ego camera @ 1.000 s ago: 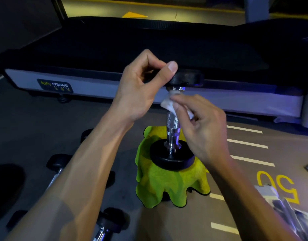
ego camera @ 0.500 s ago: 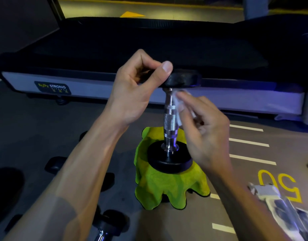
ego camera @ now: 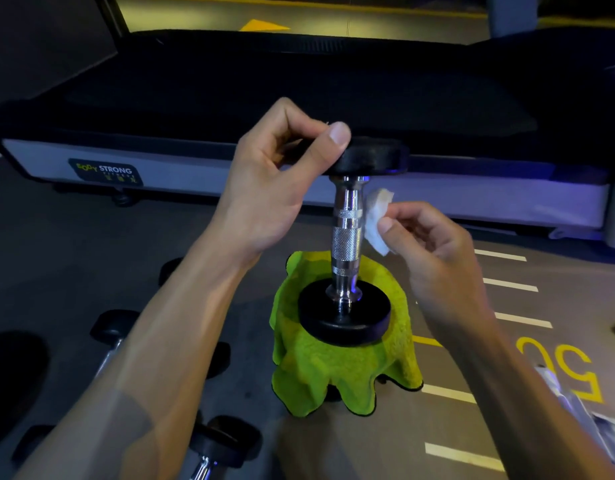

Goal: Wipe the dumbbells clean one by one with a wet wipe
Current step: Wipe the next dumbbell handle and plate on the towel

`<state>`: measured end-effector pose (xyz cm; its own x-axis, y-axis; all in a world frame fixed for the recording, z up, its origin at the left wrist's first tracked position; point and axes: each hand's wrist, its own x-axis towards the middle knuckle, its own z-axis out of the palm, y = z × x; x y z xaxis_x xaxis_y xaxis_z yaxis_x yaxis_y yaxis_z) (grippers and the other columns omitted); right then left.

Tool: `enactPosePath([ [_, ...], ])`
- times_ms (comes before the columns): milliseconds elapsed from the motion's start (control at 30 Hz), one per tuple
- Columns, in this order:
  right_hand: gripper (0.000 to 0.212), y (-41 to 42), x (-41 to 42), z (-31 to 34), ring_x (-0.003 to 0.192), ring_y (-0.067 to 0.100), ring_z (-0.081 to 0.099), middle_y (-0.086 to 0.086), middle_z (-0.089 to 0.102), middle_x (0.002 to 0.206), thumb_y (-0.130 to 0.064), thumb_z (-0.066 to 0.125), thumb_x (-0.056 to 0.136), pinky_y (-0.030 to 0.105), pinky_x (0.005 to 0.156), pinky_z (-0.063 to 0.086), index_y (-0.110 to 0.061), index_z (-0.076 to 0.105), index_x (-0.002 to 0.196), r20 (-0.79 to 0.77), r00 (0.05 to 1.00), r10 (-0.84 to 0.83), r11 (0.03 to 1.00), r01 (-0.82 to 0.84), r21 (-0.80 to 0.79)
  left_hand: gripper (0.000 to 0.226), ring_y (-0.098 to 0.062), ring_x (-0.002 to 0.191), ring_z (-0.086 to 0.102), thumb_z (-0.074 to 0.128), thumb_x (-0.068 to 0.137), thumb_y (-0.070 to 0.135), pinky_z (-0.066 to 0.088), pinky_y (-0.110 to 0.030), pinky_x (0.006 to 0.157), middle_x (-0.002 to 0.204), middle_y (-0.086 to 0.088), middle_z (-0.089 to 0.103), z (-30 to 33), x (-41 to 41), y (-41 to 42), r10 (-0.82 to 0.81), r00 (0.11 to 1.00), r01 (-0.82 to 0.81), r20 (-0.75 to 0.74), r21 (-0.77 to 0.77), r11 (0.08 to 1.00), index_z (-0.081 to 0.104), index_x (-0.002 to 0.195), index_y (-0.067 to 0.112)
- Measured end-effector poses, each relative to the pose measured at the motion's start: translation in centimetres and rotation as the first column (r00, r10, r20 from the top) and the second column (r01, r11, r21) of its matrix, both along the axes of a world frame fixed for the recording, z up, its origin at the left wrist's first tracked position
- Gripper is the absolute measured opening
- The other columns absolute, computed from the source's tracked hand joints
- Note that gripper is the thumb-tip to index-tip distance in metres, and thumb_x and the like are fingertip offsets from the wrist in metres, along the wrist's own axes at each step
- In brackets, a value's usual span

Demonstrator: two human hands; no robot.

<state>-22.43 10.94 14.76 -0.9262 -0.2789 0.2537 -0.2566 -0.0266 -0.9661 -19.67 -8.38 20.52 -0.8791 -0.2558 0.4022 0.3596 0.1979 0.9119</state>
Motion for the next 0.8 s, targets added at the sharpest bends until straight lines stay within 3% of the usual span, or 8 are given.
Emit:
enactPosePath([
  [133,0.010,-0.5,0.8,0.3,0.087,0.017,0.063,0.015,0.070,0.099,-0.018,0.076,0.092,0.038,0.083,0.052,-0.017,0.067,0.093,0.071,0.993,0.094,0.996,-0.093,-0.019,0.017,-0.004,0.084,0.062,0.071,0.099,0.024,0.049,-0.026,0.080,0.097,0.000,0.070,0.1,0.4,0.3,-0.018,0.999,0.018,-0.030,-0.020,1.000,0.060,0.086,0.025],
  [200,0.012,-0.6,1.1,0.2,0.088,0.014,0.067,0.023,0.067,0.109,-0.012,0.078,0.092,0.029,0.082,0.052,-0.013,0.065,0.090,0.056,0.994,0.093,0.995,-0.095,0.031,0.017,-0.006,0.085,0.062,0.070,0.100,0.024,0.049,-0.029,0.081,0.096,0.001,0.069,0.1,0.6,0.3,-0.007,0.999,0.006,-0.039,-0.030,1.000,0.059,0.087,0.026],
  [333,0.008,0.6,1.3,-0.2,0.085,0.020,0.067,0.012,0.070,0.095,-0.016,0.070,0.080,0.037,0.078,0.051,-0.014,0.063,0.082,0.021,0.992,0.124,0.963,-0.126,0.238,0.018,-0.011,0.083,0.059,0.068,0.102,0.027,0.049,-0.032,0.079,0.093,-0.004,0.065,-0.1,0.7,0.2,0.023,0.999,-0.026,-0.041,-0.051,0.998,0.057,0.088,0.024],
  [467,0.009,2.5,1.4,-0.5,0.078,0.012,0.063,-0.010,0.068,0.077,-0.024,0.069,0.080,0.042,0.074,0.050,-0.020,0.061,0.077,0.014,0.980,0.201,0.819,-0.175,0.547,0.019,-0.008,0.078,0.054,0.068,0.102,0.027,0.045,-0.029,0.075,0.087,-0.001,0.062,-0.2,0.5,0.4,0.051,0.997,-0.053,-0.052,-0.042,0.998,0.057,0.087,0.024],
  [533,0.017,2.9,1.2,-0.6,0.064,-0.001,0.055,-0.019,0.062,0.068,-0.017,0.072,0.083,0.027,0.061,0.044,-0.021,0.059,0.073,-0.026,0.993,0.114,0.814,-0.078,0.575,0.020,-0.006,0.075,0.052,0.068,0.102,0.026,0.044,-0.027,0.074,0.084,0.003,0.061,-0.3,0.5,0.5,0.058,0.996,-0.060,-0.061,-0.037,0.998,0.057,0.086,0.024],
  [633,0.021,2.4,1.4,-0.4,0.064,-0.009,0.059,-0.024,0.064,0.070,-0.008,0.071,0.086,0.010,0.059,0.040,-0.021,0.059,0.074,-0.012,1.000,0.027,0.846,-0.017,0.533,0.019,-0.008,0.080,0.056,0.070,0.100,0.028,0.046,-0.031,0.078,0.089,0.003,0.065,-0.4,0.5,0.7,0.078,0.994,-0.081,-0.077,-0.032,0.996,0.058,0.086,0.024],
  [733,0.016,1.5,2.2,0.8,0.071,-0.002,0.062,-0.018,0.068,0.072,-0.020,0.064,0.094,0.016,0.067,0.043,-0.021,0.068,0.079,0.148,0.969,0.196,0.831,-0.244,0.500,0.018,-0.009,0.085,0.060,0.072,0.099,0.030,0.048,-0.032,0.083,0.090,0.008,0.067,-0.5,0.6,0.9,0.102,0.991,-0.105,-0.081,-0.038,0.994,0.059,0.088,0.025],
  [800,0.021,1.7,2.5,1.1,0.091,0.017,0.067,-0.002,0.074,0.089,-0.028,0.054,0.090,0.036,0.085,0.048,-0.022,0.073,0.082,0.182,0.955,0.233,0.841,-0.292,0.455,0.018,-0.005,0.084,0.061,0.073,0.100,0.029,0.047,-0.027,0.083,0.087,0.014,0.067,-0.4,0.7,1.0,0.125,0.989,-0.129,-0.072,-0.043,0.991,0.060,0.088,0.025],
])
